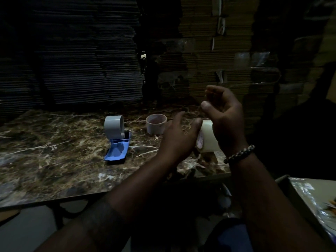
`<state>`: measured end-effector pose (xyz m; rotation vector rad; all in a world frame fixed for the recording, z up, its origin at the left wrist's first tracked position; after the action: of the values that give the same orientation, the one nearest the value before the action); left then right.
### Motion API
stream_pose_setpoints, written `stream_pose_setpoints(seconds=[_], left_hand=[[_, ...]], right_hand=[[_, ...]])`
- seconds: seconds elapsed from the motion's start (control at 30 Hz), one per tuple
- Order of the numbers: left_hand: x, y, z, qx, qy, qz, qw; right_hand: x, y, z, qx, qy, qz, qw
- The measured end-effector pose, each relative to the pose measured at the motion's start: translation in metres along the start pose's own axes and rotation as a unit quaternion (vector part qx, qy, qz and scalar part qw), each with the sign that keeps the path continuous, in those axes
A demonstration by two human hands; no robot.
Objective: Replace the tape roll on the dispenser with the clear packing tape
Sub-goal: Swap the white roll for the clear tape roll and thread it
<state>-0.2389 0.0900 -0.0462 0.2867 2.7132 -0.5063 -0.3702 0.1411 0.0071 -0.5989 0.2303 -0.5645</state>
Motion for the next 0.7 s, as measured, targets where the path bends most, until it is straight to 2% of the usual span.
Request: stream_pose_setpoints(seconds=[0.3,0.53,0.7], left_hand=[[0.027,0.002,-0.005,-0.034,-0.003,0.041,0.999],[0.035,0.001,-0.003,-0.056,-0.015,0.051,0.997],[0.041,0.001,0.005,-0.089,-0.024,0.078,0.993]], right_hand=[[-0.011,0.010,-0.043,0.058,0.058,0.033,0.996],[-0.015,0.015,-0.071,0.166,0.087,0.077,0.979],[-0.014,0.020,-0.077,0.192,0.078,0.105,0.973]])
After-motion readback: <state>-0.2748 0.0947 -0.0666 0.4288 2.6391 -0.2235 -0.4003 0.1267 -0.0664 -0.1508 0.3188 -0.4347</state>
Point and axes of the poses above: each hand's wrist, its own y-axis away from the middle knuckle, its own x-axis out of the palm, z = x × y, the point moved 3 cm from there along -y, towards the middle knuckle, and after that the axes turned 4 degrees about y, right-handed, at the moved point
